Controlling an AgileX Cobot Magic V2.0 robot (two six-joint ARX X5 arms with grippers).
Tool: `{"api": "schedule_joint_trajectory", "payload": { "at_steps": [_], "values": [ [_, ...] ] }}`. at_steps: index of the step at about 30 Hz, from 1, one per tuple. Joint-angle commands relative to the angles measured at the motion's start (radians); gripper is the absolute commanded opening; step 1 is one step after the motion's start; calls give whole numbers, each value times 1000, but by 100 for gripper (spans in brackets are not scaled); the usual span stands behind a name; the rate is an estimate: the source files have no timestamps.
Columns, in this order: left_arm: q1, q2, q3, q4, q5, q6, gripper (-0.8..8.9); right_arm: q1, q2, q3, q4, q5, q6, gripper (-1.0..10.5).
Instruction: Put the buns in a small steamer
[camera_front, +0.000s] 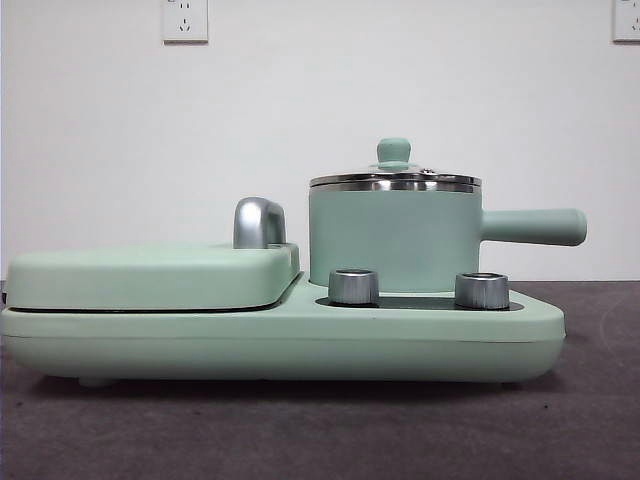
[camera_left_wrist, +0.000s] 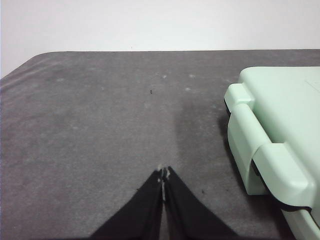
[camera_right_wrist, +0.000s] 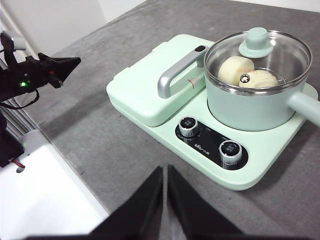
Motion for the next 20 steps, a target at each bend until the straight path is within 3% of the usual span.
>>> {"api": "schedule_joint_trajectory", "payload": {
  "at_steps": [1,14,17,20],
  "values": [
    [1,-2,-19,-4,-6,7,7,6,5,4,13,0,-5,12],
    [1,-2,-19,-4,-6,6,7,-1,-2,-1,19,2,-5,12],
    [1,-2,-19,-4,-6,6,7,-50,-8,-24,41,1,-7,12],
    [1,-2,-19,-4,-6,6,7,-169,-37,-105,143,8,-11,12]
  ]
}}
